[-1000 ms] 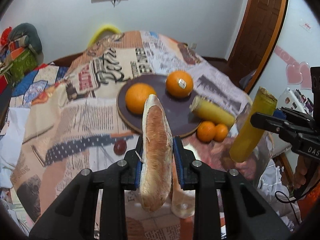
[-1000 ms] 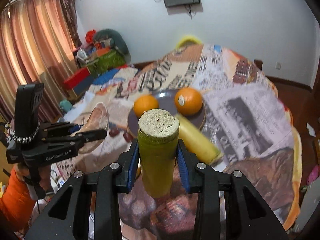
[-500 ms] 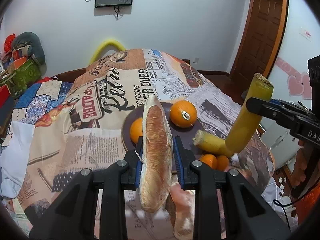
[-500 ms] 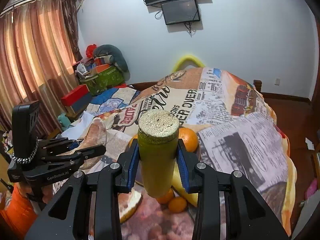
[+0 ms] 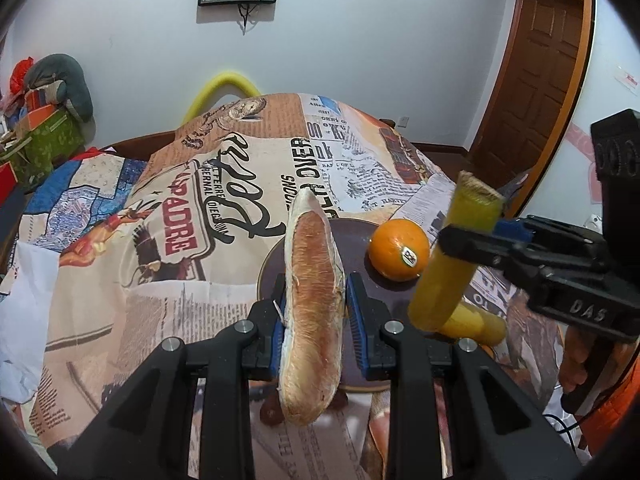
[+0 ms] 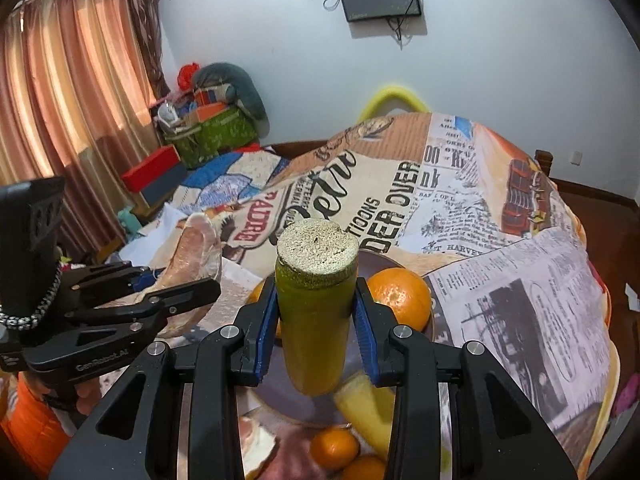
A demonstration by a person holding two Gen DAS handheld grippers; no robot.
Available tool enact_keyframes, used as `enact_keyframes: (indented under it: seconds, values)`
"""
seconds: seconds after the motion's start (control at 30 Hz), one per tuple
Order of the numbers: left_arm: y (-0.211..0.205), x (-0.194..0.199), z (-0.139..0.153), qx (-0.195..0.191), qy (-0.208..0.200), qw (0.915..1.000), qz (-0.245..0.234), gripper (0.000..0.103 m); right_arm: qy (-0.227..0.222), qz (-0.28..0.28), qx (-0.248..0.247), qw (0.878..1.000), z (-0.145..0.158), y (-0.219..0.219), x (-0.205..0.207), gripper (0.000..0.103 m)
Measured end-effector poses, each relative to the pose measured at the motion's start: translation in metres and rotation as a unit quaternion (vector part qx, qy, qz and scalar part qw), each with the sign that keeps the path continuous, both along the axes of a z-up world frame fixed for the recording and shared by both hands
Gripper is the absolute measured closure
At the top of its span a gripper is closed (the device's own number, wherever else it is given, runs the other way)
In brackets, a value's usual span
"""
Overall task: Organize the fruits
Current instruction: 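Place the yellow cylinder on the plate with the right tool while the left tool carries the pomelo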
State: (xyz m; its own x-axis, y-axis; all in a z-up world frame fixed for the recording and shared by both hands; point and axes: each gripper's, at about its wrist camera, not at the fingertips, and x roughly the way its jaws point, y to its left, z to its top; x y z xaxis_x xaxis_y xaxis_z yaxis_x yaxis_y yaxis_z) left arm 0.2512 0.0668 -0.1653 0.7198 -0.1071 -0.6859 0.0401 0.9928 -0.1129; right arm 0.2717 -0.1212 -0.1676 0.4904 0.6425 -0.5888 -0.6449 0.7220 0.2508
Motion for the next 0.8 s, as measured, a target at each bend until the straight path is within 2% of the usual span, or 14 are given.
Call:
enact_keyframes:
  seconds: [0.33, 0.43, 0.67, 0.8]
  values:
    - [0.004, 0.036, -0.018, -0.004, 0.009, 1.0, -0.002, 0.076, 0.02, 0.019, -0.046, 0.999, -0.026, 0.026, 0.036, 0.07]
    - [0.005, 0.043, -0.02, -0.007, 0.01, 0.9999, -0.001, 0.076, 0.034, 0.028, -0.045, 0.998, -0.031, 0.03, 0.044, 0.07]
    - [0.005, 0.047, -0.009, -0.002, -0.014, 0.9999, 0.0, 0.076, 0.04, 0.035, -0.051, 0.997, -0.035, 0.035, 0.049, 0.07]
    - [0.001, 0.047, -0.007, -0.001, -0.014, 0.9998, -0.013, 0.078, 0.041, 0.034, -0.053, 0.997, -0.034, 0.033, 0.049, 0.067]
